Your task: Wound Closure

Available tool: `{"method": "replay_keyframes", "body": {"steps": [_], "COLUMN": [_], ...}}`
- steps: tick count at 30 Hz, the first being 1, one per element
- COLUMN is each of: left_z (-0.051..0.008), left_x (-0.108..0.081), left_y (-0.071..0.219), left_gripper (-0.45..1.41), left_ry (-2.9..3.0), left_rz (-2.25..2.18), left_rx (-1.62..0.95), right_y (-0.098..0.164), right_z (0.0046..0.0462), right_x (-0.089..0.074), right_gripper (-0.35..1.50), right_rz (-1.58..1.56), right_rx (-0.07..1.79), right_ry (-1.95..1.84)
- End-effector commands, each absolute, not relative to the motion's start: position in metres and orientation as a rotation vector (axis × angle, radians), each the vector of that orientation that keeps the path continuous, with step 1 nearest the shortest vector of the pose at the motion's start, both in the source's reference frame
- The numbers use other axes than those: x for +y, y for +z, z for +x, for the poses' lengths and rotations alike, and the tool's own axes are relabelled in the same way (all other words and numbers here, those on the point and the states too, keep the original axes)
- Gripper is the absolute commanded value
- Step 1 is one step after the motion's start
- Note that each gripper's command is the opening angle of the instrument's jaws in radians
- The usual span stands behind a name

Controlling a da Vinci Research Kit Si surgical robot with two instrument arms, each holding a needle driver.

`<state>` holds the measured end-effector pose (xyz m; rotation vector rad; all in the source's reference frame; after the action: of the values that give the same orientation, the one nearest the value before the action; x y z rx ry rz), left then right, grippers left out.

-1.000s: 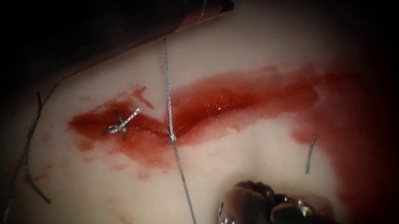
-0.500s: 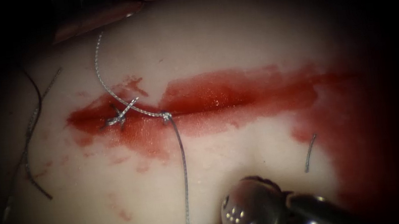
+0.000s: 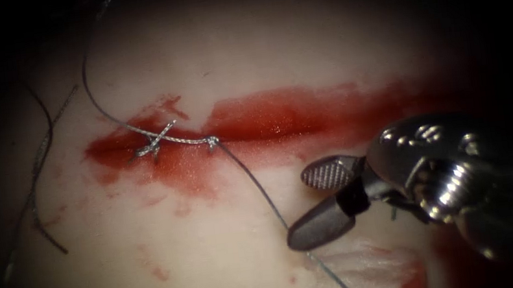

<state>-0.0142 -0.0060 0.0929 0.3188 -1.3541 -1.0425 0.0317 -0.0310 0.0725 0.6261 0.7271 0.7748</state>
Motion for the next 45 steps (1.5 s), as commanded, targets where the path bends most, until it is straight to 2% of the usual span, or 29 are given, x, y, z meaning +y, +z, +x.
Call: {"method": "replay_keyframes", "body": {"steps": [1, 8, 10, 11, 12, 19, 22, 27, 30, 45], "left_z": [-0.0146, -0.0123, -0.0119, -0.0119, -0.0118, -0.0115, -0.0119, -0.0132, -0.0137, -0.0167], "left_x": [-0.005, -0.006, -0.007, -0.008, -0.009, -0.016, -0.019, -0.025, -0.027, -0.028], "left_y": [0.092, 0.087, 0.084, 0.082, 0.082, 0.078, 0.078, 0.083, 0.085, 0.085], "left_gripper": [-0.45, -0.45, -0.45, -0.45, -0.45, -0.45, -0.45, -0.45, -0.45, -0.45], "left_ry": [-1.035, -1.063, -1.094, -1.096, -1.093, -1.114, -1.05, -0.993, -0.965, -0.947], "left_rz": [0.32, 0.363, 0.405, 0.432, 0.443, 0.606, 0.651, 0.788, 0.854, 0.938], "left_rx": [-1.378, -1.465, -1.513, -1.52, -1.522, -1.561, -1.503, -1.249, -1.219, -1.217], "right_y": [0.073, 0.073, 0.073, 0.073, 0.073, 0.074, 0.074, 0.075, 0.075, 0.078], "right_z": [0.0324, 0.0325, 0.0325, 0.0325, 0.0326, 0.0341, 0.0356, 0.0369, 0.0372, 0.039], "right_x": [-0.03, -0.028, -0.028, -0.028, -0.027, -0.026, -0.026, -0.025, -0.025, -0.027], "right_gripper": [0.84, 0.69, 0.37, -0.17, -0.35, -0.35, -0.35, -0.35, -0.35, -0.35], "right_rz": [0.6, 0.549, 0.552, 0.564, 0.577, 0.533, 0.484, 0.405, 0.361, 0.368], "right_rx": [0.736, 0.793, 0.838, 0.865, 0.886, 0.916, 0.916, 0.95, 0.95, 0.958], "right_ry": [0.788, 0.805, 0.782, 0.741, 0.726, 0.796, 0.817, 0.806, 0.815, 0.766]}}
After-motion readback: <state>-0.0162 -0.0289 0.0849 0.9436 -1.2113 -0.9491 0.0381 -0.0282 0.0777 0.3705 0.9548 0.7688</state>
